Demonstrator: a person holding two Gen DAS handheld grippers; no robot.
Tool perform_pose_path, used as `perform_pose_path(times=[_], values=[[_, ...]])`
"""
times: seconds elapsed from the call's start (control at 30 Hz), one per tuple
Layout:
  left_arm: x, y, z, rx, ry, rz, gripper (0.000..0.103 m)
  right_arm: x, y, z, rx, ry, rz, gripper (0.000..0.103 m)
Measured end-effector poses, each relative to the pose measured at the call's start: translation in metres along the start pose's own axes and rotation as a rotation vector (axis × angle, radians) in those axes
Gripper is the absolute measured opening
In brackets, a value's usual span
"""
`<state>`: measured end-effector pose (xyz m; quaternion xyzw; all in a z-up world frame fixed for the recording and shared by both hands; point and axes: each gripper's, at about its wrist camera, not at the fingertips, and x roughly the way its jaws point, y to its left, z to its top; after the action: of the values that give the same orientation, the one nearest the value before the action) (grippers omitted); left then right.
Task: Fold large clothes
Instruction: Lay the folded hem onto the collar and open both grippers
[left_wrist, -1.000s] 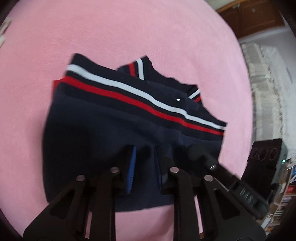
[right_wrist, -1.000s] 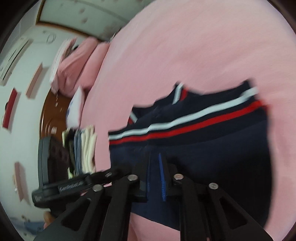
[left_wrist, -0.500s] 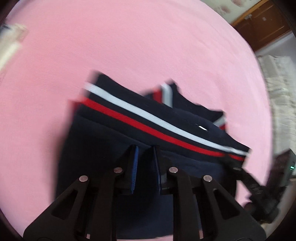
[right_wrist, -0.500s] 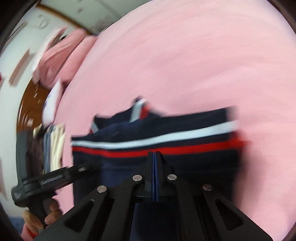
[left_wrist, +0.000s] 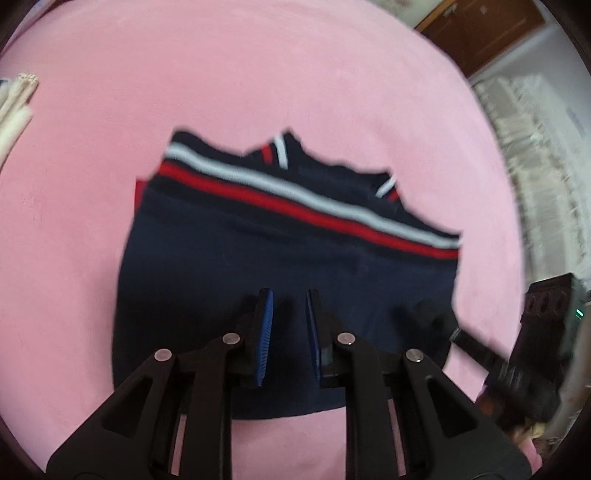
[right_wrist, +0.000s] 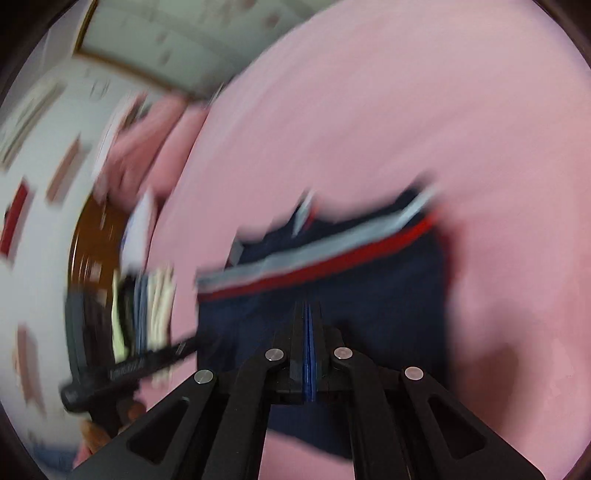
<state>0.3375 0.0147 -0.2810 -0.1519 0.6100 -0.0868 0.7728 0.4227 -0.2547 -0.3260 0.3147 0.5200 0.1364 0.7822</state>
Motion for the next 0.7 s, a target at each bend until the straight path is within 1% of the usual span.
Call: perform_pose_path(times=[0.07, 0.13, 0.17, 0.23, 0.27, 0.3, 0.33, 0.37, 0.4, 0.43, 0.47, 0.5, 0.53, 0.57, 0.6, 0.63, 0.67, 0.7], values=[[0.016, -0.001, -0.01, -0.026, 0.048, 0.025, 0.015, 0.025, 0.012, -0.021, -0.04, 0.105, 0.02, 0.0], [0.016, 0.0, -0.008, -0.056, 0.038, 0.022, 0.015, 0.044, 0.016, -0.036, -0.045, 0.177, 0.002, 0.0], [0.016, 0.001, -0.01, -0.051, 0.029, 0.018, 0.015, 0.05, 0.017, -0.042, -0.038, 0.192, 0.001, 0.0], [0.015, 0.006, -0.014, -0.051, 0.011, 0.015, 0.015, 0.048, 0.013, -0.046, -0.044, 0.163, 0.005, 0.0], [0.012, 0.014, -0.015, -0.069, 0.004, 0.001, 0.011, 0.043, 0.008, -0.045, -0.046, 0.15, -0.007, 0.0], [0.01, 0.022, -0.017, -0.099, -0.004, -0.012, 0.005, 0.038, 0.001, -0.043, -0.042, 0.135, -0.045, 0.0], [0.008, 0.029, -0.02, -0.127, -0.007, 0.002, 0.003, 0.036, -0.006, -0.042, -0.031, 0.119, -0.086, 0.0], [0.005, 0.035, -0.022, -0.142, -0.012, 0.029, 0.001, 0.042, -0.008, -0.042, -0.015, 0.113, -0.081, 0.0], [0.005, 0.042, -0.024, -0.157, -0.02, 0.023, 0.001, 0.034, -0.02, -0.039, 0.02, 0.113, -0.047, 0.0], [0.002, 0.048, -0.026, -0.183, -0.027, 0.003, 0.001, 0.024, -0.031, -0.037, 0.048, 0.101, -0.038, 0.0], [0.0, 0.053, -0.029, -0.204, -0.034, 0.011, 0.001, 0.02, -0.035, -0.037, 0.047, 0.082, -0.044, 0.0], [-0.003, 0.056, -0.031, -0.211, -0.039, 0.057, 0.001, 0.012, -0.038, -0.037, 0.035, 0.063, -0.049, 0.0], [-0.007, 0.06, -0.033, -0.202, -0.045, 0.08, 0.001, -0.003, -0.045, -0.037, 0.014, 0.038, -0.078, 0.0], [-0.012, 0.07, -0.034, -0.201, -0.048, 0.076, 0.001, -0.015, -0.048, -0.037, -0.015, -0.003, -0.156, 0.0], [-0.015, 0.073, -0.036, -0.205, -0.052, 0.09, 0.001, -0.025, -0.054, -0.038, -0.023, -0.036, -0.213, 0.0], [-0.016, 0.075, -0.039, -0.204, -0.048, 0.135, 0.001, -0.033, -0.061, -0.038, -0.007, -0.059, -0.236, 0.0], [-0.019, 0.078, -0.04, -0.194, -0.048, 0.174, 0.001, -0.04, -0.067, -0.037, 0.015, -0.07, -0.234, 0.0], [-0.025, 0.083, -0.04, -0.192, -0.053, 0.178, 0.001, -0.047, -0.075, -0.038, 0.044, -0.085, -0.229, 0.0]])
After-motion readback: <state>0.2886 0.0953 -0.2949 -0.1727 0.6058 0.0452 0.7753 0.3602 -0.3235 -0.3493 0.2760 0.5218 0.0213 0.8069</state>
